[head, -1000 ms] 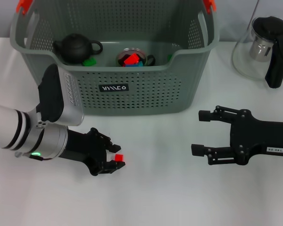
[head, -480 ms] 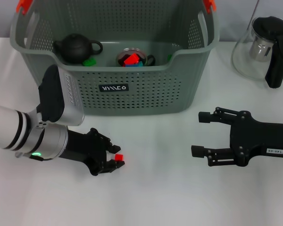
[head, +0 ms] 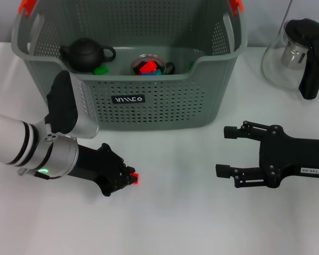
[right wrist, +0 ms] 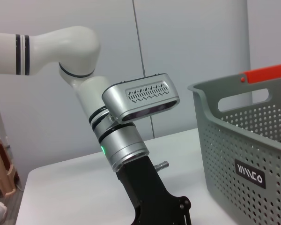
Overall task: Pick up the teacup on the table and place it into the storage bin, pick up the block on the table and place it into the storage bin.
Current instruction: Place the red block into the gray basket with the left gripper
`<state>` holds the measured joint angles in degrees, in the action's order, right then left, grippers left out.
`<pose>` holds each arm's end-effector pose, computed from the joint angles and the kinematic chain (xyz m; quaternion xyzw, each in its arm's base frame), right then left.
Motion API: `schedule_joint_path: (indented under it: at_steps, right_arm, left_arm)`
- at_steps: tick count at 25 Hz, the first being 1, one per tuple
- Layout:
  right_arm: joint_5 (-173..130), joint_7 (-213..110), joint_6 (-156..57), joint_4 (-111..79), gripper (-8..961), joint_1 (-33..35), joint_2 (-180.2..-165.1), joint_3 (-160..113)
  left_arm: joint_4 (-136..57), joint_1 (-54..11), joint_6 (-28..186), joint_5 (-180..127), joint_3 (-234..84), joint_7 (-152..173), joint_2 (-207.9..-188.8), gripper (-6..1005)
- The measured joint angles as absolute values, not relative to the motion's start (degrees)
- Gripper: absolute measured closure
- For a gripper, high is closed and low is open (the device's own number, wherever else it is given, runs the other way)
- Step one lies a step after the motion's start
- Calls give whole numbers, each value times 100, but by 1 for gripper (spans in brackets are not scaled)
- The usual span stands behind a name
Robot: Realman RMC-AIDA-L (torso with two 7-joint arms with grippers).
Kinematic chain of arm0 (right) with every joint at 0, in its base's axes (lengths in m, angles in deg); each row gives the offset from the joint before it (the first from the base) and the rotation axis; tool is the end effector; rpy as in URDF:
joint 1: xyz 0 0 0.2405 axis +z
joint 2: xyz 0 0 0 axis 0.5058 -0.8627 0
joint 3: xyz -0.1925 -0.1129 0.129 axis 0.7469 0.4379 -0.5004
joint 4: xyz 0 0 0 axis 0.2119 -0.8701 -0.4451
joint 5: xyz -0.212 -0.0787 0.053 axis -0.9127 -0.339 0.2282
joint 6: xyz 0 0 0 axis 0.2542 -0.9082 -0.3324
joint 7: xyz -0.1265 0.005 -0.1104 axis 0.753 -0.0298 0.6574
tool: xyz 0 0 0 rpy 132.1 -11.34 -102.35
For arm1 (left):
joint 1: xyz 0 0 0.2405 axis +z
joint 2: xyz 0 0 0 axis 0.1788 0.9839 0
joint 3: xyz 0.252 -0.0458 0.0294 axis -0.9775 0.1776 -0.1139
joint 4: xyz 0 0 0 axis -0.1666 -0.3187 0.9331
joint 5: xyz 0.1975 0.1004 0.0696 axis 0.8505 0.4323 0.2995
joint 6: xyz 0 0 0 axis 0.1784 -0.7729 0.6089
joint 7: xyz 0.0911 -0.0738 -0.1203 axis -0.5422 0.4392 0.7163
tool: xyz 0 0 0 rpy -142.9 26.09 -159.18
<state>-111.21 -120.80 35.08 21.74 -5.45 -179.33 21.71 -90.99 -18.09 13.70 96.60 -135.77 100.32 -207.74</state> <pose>0.2509 0.3267 -0.0331 -0.9516 0.1271 0.2663 0.0855 -0.2663 0.3593 -0.0839 -0.9851 -0.1244 0.0479 0.1083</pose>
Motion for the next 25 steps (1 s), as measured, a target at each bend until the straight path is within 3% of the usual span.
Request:
schedule_joint_path:
  at_steps: [10, 15, 18, 19, 20, 23, 25]
  right_arm:
    - [-11121, -12076, 3531, 2174, 6, -551, -17923, 2171]
    - [-11119, -12076, 3554, 2174, 6, -551, -17918, 2171]
    - [-11111, -12076, 3582, 2174, 6, -551, -17904, 2171]
    - [-11109, -12076, 3586, 2174, 6, -551, -17900, 2171]
    - [-11110, -12076, 3587, 2174, 6, -551, -17898, 2171]
    - [-11117, -12076, 3587, 2160, 6, -553, -17897, 2171]
    - [-11118, -12076, 3591, 2147, 6, -557, -17897, 2171]
  left_arm:
    - [-9244, -1802, 1066, 9652, -13432, 10253, -20756, 865]
    - [-9803, -1887, -357, 9411, -12378, 10244, -20678, 842]
    - [-10053, -2069, -1408, 9082, -11427, 10254, -20455, 828]
    - [-10060, -2250, -2058, 8729, -10747, 10277, -20261, 824]
    - [-10060, -2250, -2058, 8729, -10747, 10277, -20261, 819]
    - [-10017, -2653, -2468, 8032, -9870, 10673, -19977, 805]
    - [-10035, -2770, -2321, 7925, -9807, 10852, -19933, 796]
